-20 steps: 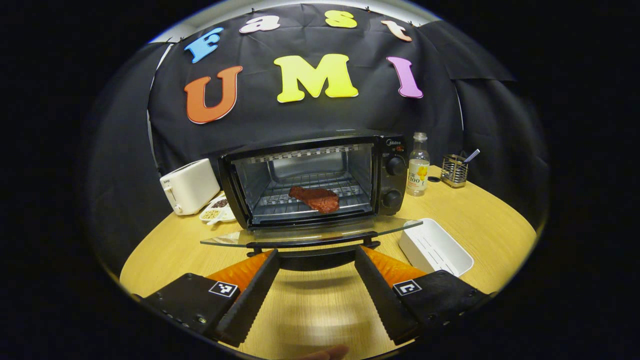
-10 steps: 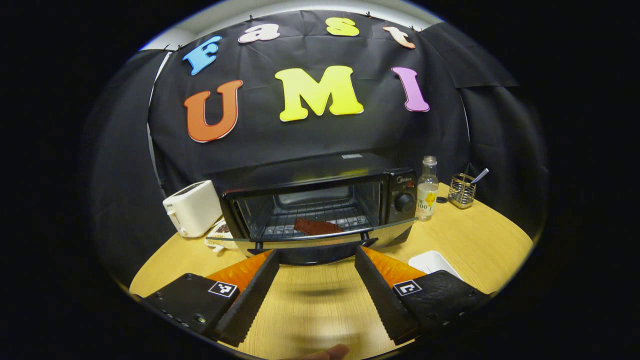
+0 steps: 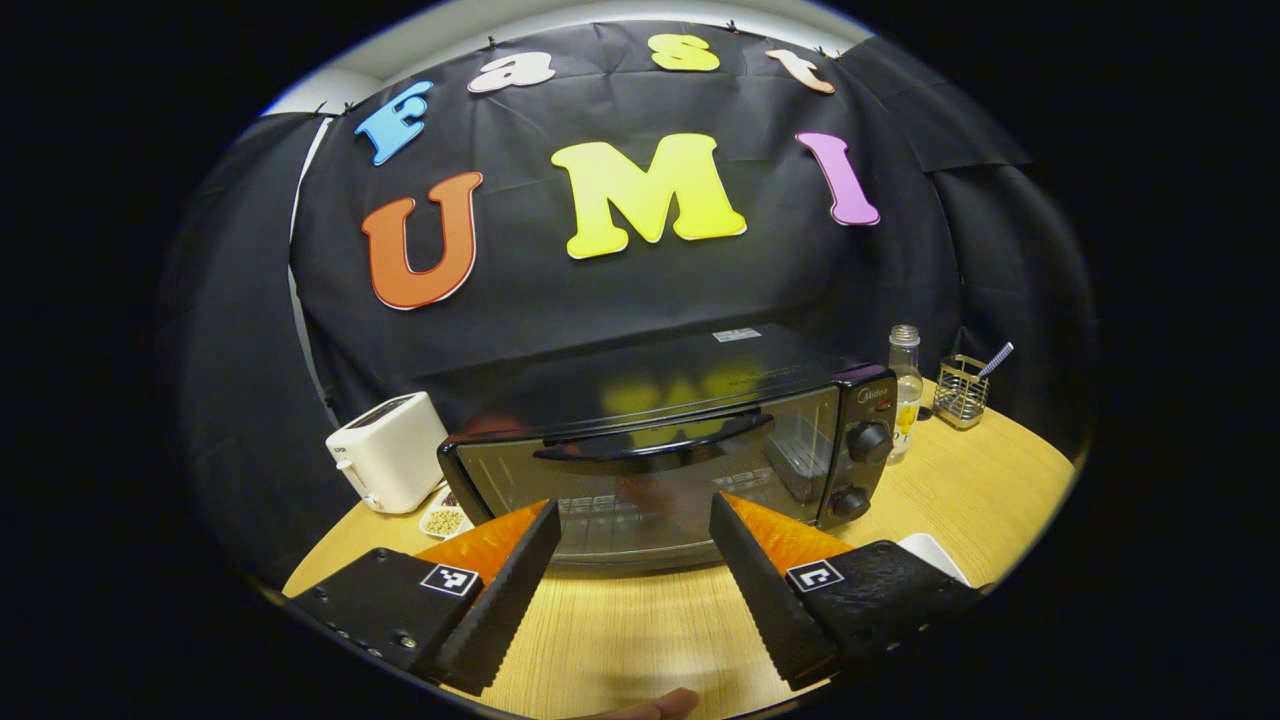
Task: Open the electric oven with the left hand, put the food in, and close the electric oven.
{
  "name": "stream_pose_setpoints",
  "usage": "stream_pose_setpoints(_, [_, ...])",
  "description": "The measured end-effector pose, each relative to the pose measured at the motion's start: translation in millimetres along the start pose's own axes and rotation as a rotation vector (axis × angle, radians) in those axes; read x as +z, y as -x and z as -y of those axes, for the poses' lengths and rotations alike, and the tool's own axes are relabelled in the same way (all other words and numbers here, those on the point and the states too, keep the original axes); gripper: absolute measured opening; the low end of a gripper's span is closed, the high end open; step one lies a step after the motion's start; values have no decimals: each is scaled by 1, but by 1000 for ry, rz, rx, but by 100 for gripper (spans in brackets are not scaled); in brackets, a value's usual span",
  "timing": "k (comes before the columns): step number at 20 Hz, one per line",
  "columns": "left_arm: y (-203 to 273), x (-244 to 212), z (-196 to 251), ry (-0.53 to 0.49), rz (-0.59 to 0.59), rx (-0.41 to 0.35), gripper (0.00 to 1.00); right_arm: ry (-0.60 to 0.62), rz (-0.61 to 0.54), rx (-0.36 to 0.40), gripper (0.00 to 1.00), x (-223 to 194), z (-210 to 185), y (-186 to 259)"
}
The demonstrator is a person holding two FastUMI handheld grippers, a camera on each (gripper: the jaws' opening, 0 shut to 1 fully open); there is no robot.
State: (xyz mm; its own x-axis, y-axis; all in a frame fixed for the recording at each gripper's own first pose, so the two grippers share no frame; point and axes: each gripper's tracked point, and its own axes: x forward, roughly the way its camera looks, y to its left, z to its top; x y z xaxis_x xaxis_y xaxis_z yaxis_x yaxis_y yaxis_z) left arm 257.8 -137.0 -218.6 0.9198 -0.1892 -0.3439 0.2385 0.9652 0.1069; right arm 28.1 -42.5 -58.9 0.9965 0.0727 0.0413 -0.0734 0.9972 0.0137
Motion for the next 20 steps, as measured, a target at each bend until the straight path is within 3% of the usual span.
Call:
stream_pose_setpoints(6, [49, 26, 3, 21, 63, -35, 96, -3, -31, 11, 100, -6, -8, -2])
stream_pose_setpoints(12, [143, 70, 14, 6, 175, -68, 96, -1, -39, -15, 100, 1, -14, 3])
stream_pose_setpoints(16, [207, 94, 20, 55, 219, -103, 96, 5, -49, 3, 100, 5, -27, 11])
stream_pose_setpoints(20, [263, 116, -14, 78, 309, -11, 95, 21, -30, 8, 100, 16, -33, 22])
